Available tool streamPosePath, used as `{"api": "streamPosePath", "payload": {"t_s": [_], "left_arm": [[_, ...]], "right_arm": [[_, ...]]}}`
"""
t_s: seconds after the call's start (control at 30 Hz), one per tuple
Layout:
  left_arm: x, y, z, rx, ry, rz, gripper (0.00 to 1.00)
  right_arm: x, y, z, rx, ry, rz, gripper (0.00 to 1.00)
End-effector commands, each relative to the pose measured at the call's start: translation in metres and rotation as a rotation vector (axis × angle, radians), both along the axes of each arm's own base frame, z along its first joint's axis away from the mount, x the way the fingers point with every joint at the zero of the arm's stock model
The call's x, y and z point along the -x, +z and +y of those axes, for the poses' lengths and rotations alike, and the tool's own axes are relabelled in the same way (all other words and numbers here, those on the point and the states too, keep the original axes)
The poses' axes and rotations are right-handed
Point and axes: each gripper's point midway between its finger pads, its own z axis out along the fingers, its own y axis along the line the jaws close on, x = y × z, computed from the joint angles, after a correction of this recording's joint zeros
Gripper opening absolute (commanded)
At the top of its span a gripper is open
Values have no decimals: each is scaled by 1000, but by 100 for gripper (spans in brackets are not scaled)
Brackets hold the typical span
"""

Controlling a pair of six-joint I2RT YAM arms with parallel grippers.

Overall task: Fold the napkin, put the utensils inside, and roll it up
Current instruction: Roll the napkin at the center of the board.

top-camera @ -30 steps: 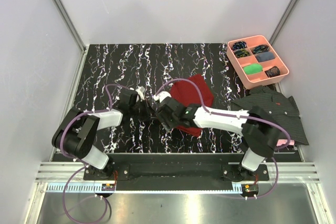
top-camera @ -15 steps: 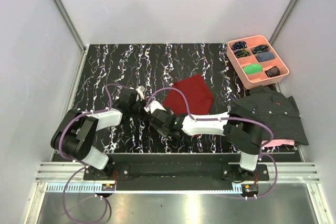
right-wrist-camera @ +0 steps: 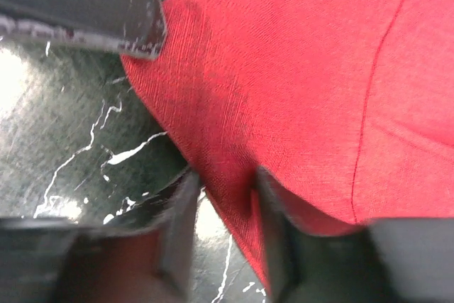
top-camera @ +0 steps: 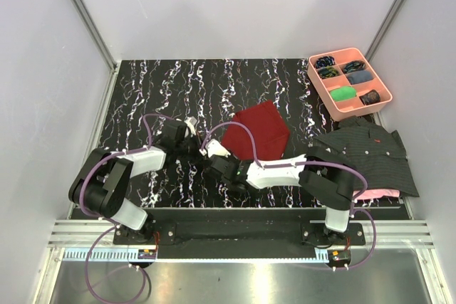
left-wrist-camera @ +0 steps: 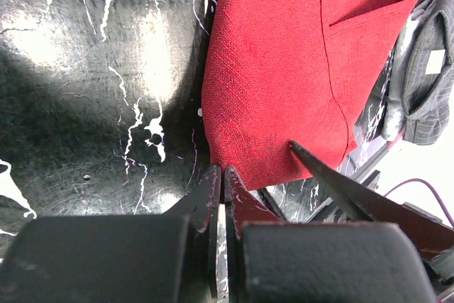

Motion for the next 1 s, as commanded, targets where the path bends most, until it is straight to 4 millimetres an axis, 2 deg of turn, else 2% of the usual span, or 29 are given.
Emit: {"api": "streamPosePath", "payload": {"t_s": [0.0, 0.07, 0.17, 0.23, 0.33, 0.43, 0.63, 0.67, 0.7, 0.77, 0.83, 0.87, 0.9, 0.97], "left_arm": [[-16, 28, -11, 46, -27, -90, 0], [-18, 29, -12, 48, -37, -99, 0], [-21, 29, -9, 33, -32, -111, 6], [-24, 30, -4, 24, -20, -123, 19], [-28, 32, 7, 12, 7, -143, 34], [-28, 29, 21, -17, 37, -148, 43], [-18, 18, 40, -82, 39, -183, 49], [-18, 22, 41, -82, 41, -212, 49], [-17, 22, 43, -86, 41, -224, 49], [-15, 26, 44, -85, 34, -266, 50], [-11, 27, 44, -90, 21, -294, 53], [-11, 33, 43, -91, 13, -325, 57], [-11, 35, 42, -97, 5, -340, 59], [-9, 42, 37, -105, -19, -387, 64]], "right_arm": [[8, -19, -12, 83, 35, 24, 35], [12, -21, -11, 89, 60, 46, 26], [20, -25, -9, 105, 106, 99, 14], [25, -26, -4, 91, 134, 136, 10], [35, -22, 2, 68, 169, 198, 1], [43, -17, 9, 23, 194, 280, 0], [45, 0, 21, -148, 230, 495, 0], [52, 5, 28, -203, 263, 568, 0], [44, 7, 24, -237, 248, 596, 0], [48, 13, 30, -317, 285, 690, 0], [40, 16, 26, -371, 280, 745, 0], [45, 18, 30, -414, 307, 809, 0], [38, 21, 28, -452, 299, 836, 0], [41, 25, 32, -519, 326, 920, 0]]}}
